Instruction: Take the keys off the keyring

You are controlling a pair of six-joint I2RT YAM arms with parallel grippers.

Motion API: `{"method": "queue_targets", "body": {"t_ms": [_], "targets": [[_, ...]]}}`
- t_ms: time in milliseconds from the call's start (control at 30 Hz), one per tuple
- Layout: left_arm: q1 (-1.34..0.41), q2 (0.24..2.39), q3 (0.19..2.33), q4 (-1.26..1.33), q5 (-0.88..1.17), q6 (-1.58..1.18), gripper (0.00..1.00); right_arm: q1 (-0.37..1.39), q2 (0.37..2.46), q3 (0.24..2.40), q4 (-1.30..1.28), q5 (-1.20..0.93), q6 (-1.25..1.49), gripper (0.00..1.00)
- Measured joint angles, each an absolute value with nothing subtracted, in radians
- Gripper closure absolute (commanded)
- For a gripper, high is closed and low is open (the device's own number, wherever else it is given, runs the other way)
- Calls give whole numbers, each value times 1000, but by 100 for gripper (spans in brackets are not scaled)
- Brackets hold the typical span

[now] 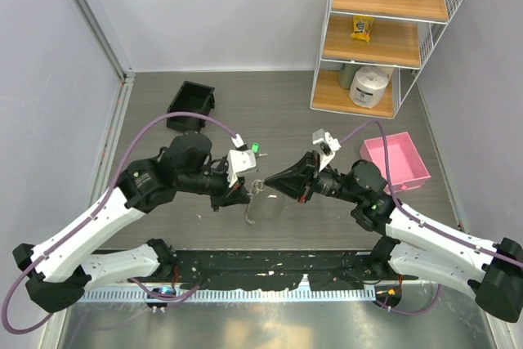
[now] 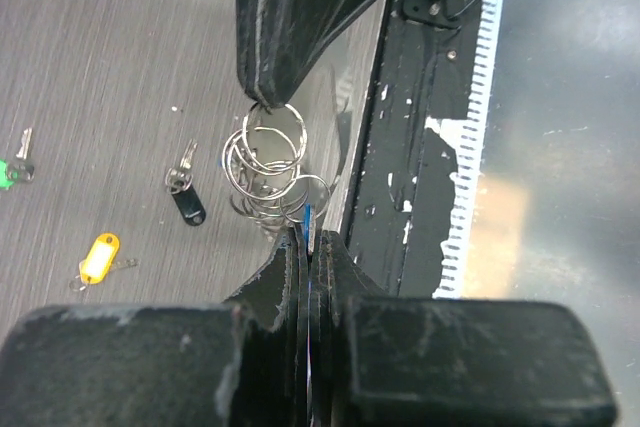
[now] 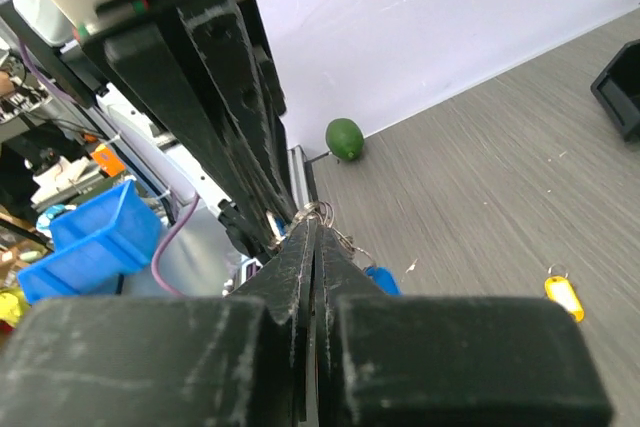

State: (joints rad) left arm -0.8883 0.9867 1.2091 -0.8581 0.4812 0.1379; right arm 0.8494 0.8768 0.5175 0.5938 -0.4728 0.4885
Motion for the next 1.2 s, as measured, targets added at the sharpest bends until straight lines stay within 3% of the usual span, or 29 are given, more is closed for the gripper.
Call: {"method": "queue_targets", "body": {"t_ms": [333,700,767,867,1200], "targets": [[-888,1000,1156,-799,408,131,100,847,869,516,535,-455,490,95],[-888,999,1242,-816,395,131,100,901,848,536,406,-455,345,94],[-888,999,1246,-825,395,131,100,914,854,542,396,-455,327,92],[-888,999,1248,-837,398,131,100,929,865,547,388,-455,310,79],[-888,992,1261,-844,476,141,100,944,861,549,324,-450,247,62]]}}
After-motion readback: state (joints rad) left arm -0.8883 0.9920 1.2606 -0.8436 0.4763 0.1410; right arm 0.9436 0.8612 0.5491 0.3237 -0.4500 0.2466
